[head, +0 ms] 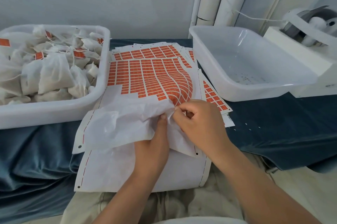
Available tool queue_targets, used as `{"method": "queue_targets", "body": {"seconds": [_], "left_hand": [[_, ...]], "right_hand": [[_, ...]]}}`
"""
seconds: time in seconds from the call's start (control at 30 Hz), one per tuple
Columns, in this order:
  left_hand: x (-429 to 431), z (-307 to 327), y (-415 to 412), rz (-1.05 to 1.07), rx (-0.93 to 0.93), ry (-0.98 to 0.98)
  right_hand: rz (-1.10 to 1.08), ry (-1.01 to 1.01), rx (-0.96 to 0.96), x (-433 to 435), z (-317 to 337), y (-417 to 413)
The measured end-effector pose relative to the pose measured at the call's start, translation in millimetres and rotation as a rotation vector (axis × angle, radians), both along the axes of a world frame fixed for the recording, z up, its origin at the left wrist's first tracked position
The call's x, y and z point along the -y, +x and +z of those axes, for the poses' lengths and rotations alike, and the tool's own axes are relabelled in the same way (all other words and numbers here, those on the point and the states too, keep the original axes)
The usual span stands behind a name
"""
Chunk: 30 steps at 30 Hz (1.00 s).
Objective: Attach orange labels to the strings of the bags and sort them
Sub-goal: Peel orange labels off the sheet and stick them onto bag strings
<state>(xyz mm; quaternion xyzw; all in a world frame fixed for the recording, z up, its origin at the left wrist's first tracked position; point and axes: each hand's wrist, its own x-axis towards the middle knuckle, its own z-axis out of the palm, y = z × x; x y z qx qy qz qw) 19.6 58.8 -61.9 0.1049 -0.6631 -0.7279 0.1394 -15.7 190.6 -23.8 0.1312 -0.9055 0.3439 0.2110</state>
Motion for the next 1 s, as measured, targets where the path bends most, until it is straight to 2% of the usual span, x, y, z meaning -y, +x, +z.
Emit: {"method": "queue_targets", "body": {"seconds": [0.23,0.43,0.53,0.63,0.77,0.93,1.0], "left_hand": [[-1,5,1,0.082,0.040,-0.086],[0,8,0,0.068,0.065,-0.030],[1,14,-3,0.085,0.139,0.071],[4,15,-4,0.079,0.117,0.160],[7,16,-1,0.084,0.127,0.252],[12,29,-12,-0.128,0.055,0.568],[18,28,-16,-0.268,0.049,0.527]], "right_hand": [[0.003,0.022,-0.050,0,-3,-1],[-0.026,0.023,-0.029,-4,-1,-3],[-0.041,-0.084,0.109,-9,0,-8],[-0.032,-0.216,0.287,-15,3,-12],[-0.022,-0.537,0.411,-23,9,-15],[-0.213,-0.736,0.169,-36,28,-14],[-0.215,-0.778,0.121,-46,43,-10]]}}
